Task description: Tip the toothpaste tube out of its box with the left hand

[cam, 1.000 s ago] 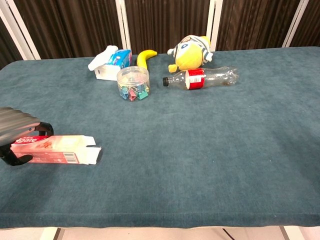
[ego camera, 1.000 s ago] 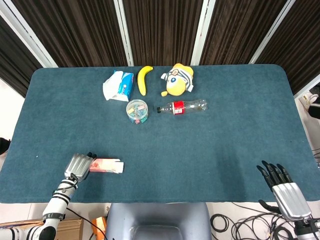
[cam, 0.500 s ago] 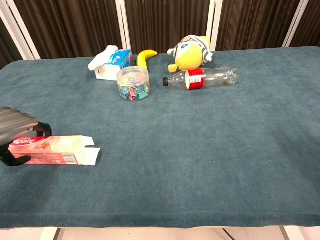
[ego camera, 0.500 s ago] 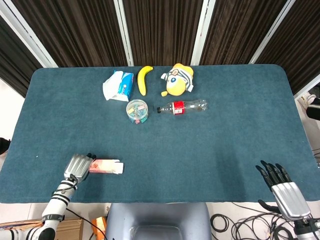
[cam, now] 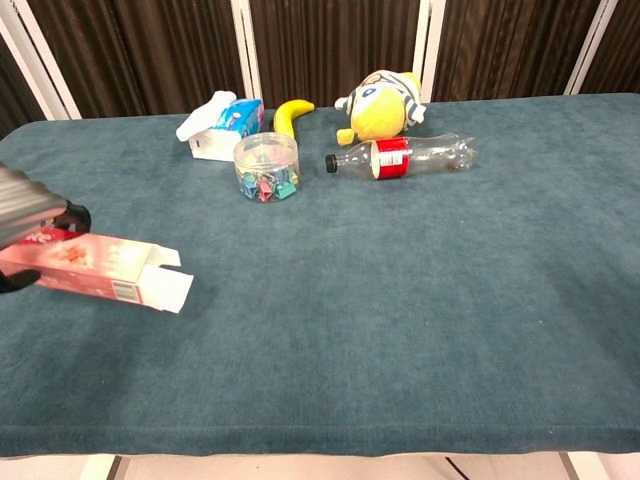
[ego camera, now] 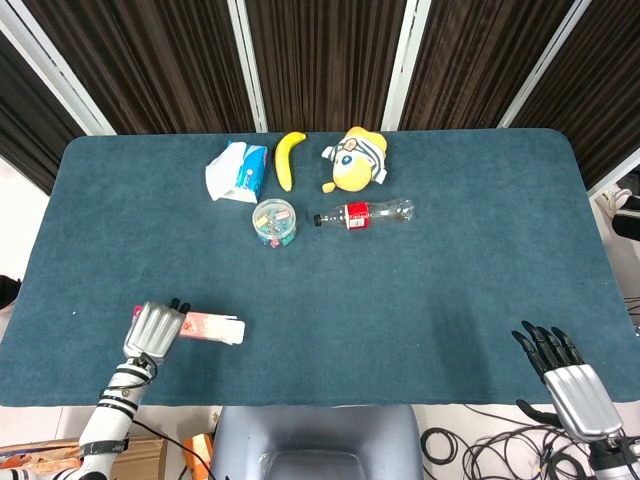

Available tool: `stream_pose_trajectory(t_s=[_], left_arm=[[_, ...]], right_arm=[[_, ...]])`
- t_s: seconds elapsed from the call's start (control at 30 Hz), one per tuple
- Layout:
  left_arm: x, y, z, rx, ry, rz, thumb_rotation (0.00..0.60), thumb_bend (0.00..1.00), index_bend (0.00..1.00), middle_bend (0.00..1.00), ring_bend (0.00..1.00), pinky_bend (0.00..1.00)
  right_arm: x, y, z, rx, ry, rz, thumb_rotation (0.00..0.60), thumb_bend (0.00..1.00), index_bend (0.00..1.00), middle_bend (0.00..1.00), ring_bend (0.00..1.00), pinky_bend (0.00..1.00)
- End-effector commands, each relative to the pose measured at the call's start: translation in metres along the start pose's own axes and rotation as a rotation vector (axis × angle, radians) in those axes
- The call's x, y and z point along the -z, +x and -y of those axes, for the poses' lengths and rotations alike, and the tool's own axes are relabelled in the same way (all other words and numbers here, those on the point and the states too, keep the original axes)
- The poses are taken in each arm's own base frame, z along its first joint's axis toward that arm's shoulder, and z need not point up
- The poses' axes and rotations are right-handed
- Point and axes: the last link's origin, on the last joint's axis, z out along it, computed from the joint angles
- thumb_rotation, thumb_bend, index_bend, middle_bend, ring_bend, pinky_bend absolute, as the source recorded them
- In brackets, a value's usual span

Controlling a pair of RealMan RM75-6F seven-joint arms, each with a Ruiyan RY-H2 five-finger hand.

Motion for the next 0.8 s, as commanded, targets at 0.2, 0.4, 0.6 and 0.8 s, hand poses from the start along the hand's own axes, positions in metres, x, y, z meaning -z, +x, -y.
stream_pose_trajectory(t_s=[0.2,0.4,0.6,0.8], left_arm=[[-0.003,0.026,0.005,-0.241,0.154,-0.023,0.6,0.41,0.54,0.59,0.9,0.94],[-0.007,0.031,0.009,-0.323,0.212,-0.001,0.6,0.41,0.54,0.59,0.9,0.94],[-0.005,0.032,0.01,-0.362,0.203,0.021,0.6,0.41,0.53,0.58,0.9,0.93],[-0.003,0.037,0.014,-0.365,0.194,0.014,0.6,0.41,0.52,0.57,0.9,0.93]], right_arm=[[0.002,0.002,-0.001,-0.006,0.003,-0.009,0.6,0.1,0.01,0.0,0.05,0.07],[0.002,0.002,-0.001,-0.007,0.004,-0.012,0.6,0.1,0.01,0.0,0.05,0.07],[0.002,0.002,-0.001,-0.007,0.007,-0.014,0.6,0.09,0.01,0.0,0.05,0.07],[0.002,0.002,-0.001,-0.004,0.008,-0.008,0.6,0.09,0.01,0.0,0.05,0.07]])
